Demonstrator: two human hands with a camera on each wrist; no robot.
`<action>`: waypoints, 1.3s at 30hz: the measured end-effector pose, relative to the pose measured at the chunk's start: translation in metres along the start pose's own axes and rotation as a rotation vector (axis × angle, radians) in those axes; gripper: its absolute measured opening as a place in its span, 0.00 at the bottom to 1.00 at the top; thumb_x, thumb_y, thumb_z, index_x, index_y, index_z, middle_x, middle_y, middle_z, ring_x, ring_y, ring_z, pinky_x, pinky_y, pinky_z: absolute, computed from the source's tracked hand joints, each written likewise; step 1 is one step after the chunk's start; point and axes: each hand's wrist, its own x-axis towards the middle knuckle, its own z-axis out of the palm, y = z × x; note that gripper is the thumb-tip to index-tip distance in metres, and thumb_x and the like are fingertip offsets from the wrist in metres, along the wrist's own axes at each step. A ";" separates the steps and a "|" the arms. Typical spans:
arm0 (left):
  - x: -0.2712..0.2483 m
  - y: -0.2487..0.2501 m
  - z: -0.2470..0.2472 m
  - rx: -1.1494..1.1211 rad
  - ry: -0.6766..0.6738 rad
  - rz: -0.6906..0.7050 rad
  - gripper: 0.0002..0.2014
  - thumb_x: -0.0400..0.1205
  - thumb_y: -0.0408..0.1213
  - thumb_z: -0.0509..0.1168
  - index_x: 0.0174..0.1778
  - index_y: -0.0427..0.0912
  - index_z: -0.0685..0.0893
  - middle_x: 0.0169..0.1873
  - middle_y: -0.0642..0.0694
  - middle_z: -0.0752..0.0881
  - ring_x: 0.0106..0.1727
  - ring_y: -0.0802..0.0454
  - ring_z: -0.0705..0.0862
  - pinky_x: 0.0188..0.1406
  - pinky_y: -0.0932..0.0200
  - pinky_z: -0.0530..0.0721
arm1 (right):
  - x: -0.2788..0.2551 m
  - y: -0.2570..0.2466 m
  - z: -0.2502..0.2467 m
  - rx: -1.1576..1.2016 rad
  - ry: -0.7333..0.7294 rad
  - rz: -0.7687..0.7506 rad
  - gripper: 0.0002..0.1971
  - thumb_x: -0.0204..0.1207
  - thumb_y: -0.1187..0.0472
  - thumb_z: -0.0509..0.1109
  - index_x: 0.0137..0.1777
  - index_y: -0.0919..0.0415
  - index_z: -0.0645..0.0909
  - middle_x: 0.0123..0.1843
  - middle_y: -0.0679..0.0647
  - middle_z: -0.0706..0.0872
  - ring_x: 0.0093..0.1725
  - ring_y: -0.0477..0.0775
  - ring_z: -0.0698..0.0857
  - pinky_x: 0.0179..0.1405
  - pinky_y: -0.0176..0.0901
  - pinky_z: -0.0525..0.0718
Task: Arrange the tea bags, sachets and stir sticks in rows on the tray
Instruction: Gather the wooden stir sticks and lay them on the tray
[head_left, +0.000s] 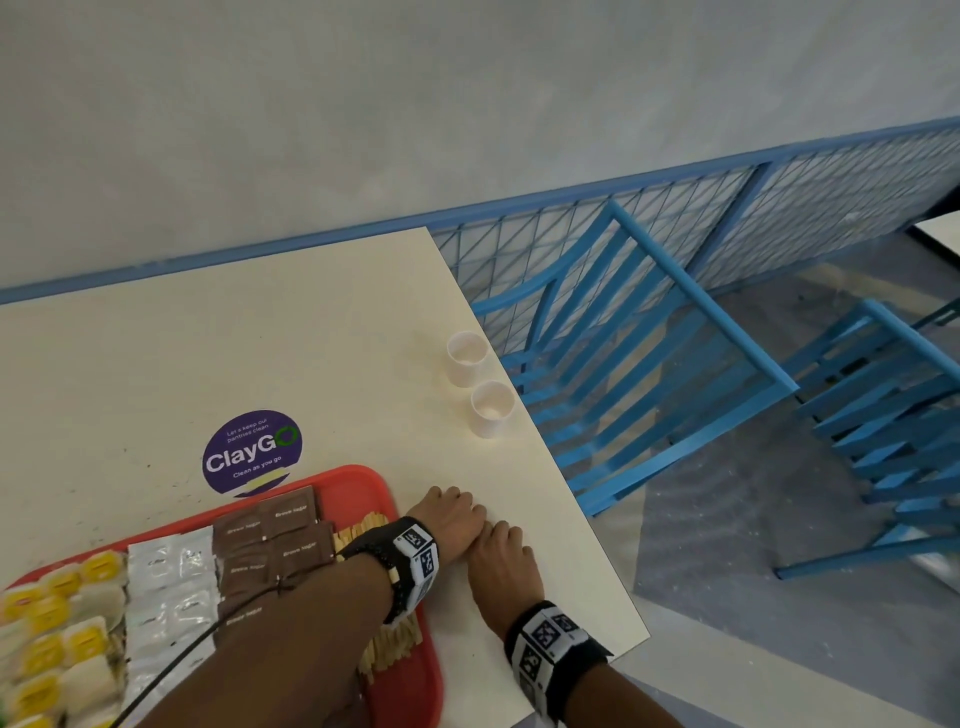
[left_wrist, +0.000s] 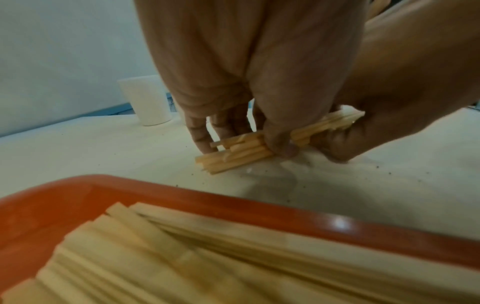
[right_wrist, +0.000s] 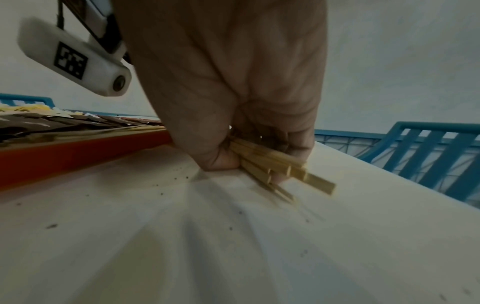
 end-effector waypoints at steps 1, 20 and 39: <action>0.000 0.000 0.001 -0.014 -0.004 -0.013 0.16 0.90 0.34 0.48 0.70 0.35 0.74 0.70 0.34 0.76 0.72 0.36 0.73 0.70 0.42 0.71 | 0.000 0.000 0.000 0.010 0.000 0.006 0.23 0.36 0.65 0.87 0.31 0.64 0.81 0.26 0.59 0.77 0.23 0.56 0.76 0.13 0.42 0.70; -0.011 -0.006 -0.012 -0.098 0.034 0.021 0.12 0.87 0.31 0.54 0.59 0.36 0.82 0.61 0.38 0.82 0.63 0.38 0.80 0.55 0.47 0.76 | -0.006 0.018 -0.021 0.009 -0.009 -0.120 0.21 0.56 0.64 0.78 0.51 0.63 0.80 0.42 0.56 0.80 0.35 0.55 0.80 0.28 0.42 0.70; -0.059 -0.013 -0.044 -0.825 0.314 -0.306 0.29 0.92 0.51 0.46 0.25 0.42 0.68 0.37 0.31 0.86 0.41 0.34 0.82 0.43 0.51 0.74 | -0.005 0.013 -0.085 0.174 -0.117 -0.161 0.20 0.87 0.42 0.50 0.49 0.58 0.73 0.41 0.54 0.76 0.40 0.60 0.77 0.39 0.48 0.76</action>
